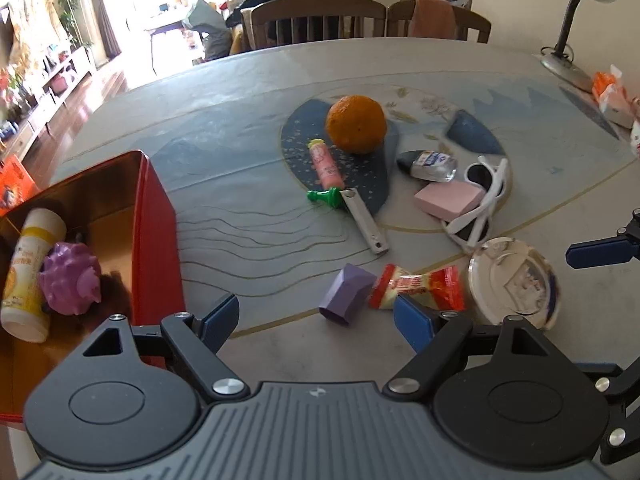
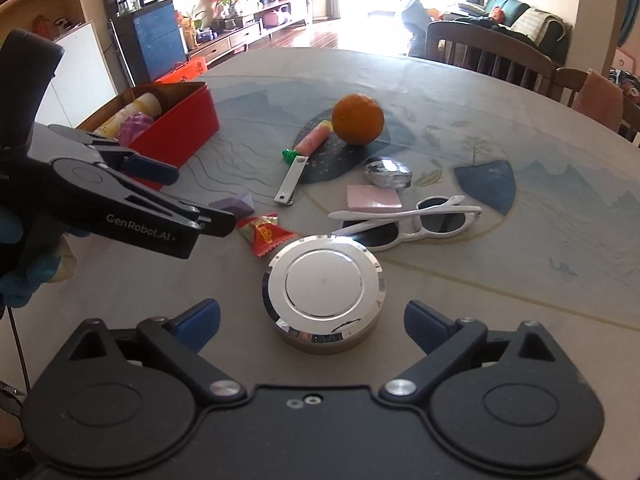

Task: Organize rigid objects
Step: 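Grasp the purple block with the left gripper while the right grasps the silver tin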

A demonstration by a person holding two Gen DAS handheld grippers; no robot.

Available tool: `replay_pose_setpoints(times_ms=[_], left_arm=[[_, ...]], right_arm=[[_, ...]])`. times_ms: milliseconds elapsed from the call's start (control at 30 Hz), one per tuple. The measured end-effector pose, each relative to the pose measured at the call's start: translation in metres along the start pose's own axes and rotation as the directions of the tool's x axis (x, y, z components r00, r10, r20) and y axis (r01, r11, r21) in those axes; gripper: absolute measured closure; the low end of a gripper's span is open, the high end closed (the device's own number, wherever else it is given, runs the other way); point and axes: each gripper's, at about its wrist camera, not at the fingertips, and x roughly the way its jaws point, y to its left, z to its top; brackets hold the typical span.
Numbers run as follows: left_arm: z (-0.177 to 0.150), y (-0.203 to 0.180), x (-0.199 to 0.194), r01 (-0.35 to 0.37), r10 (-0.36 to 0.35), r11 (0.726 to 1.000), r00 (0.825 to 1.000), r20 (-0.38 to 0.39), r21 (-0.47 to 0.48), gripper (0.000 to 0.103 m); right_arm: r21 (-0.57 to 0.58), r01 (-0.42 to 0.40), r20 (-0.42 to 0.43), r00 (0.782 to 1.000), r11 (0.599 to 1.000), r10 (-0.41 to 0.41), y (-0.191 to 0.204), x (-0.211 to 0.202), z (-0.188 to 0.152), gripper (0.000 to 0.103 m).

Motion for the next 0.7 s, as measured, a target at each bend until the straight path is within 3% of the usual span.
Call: replay_pose_setpoints(times_ms=[133,300,333,367,433,533,700], left_arm=[[0.000,0.001,0.001,0.001,-0.001,1.000,1.000,0.011,-0.005,0.019],[0.002,0.000,0.005,-0.055,0.054,0.998,0.998,0.024,0.011,0.028],[0.002,-0.001,0.005,-0.069,0.069,0.997,0.997,0.028,0.019,0.033],[0.002,-0.003,0.005,-0.076,0.075,0.997,0.997,0.033,0.034,0.045],[0.002,-0.007,0.006,-0.060,0.059,0.997,0.998,0.023,0.055,0.053],[-0.002,-0.016,0.008,-0.065,0.063,0.994,0.998,0.025,0.093,0.053],[-0.001,-0.012,0.013,-0.045,0.044,0.997,0.999,0.011,0.058,0.053]], right_arm=[[-0.009,-0.012,-0.010,1.000,1.000,0.012,-0.002,0.007,0.000,0.010],[-0.014,-0.019,-0.010,1.000,1.000,0.018,-0.002,0.014,0.003,0.011],[-0.018,-0.019,-0.011,1.000,1.000,0.019,-0.002,0.015,0.003,0.011],[-0.020,-0.020,-0.012,1.000,1.000,0.019,-0.001,0.016,0.003,0.012],[-0.021,-0.020,-0.011,1.000,1.000,0.020,-0.001,0.018,0.004,0.012],[-0.020,-0.021,-0.010,1.000,1.000,0.021,-0.001,0.020,0.005,0.012],[-0.022,-0.022,-0.017,1.000,1.000,0.022,-0.002,0.023,0.006,0.013]])
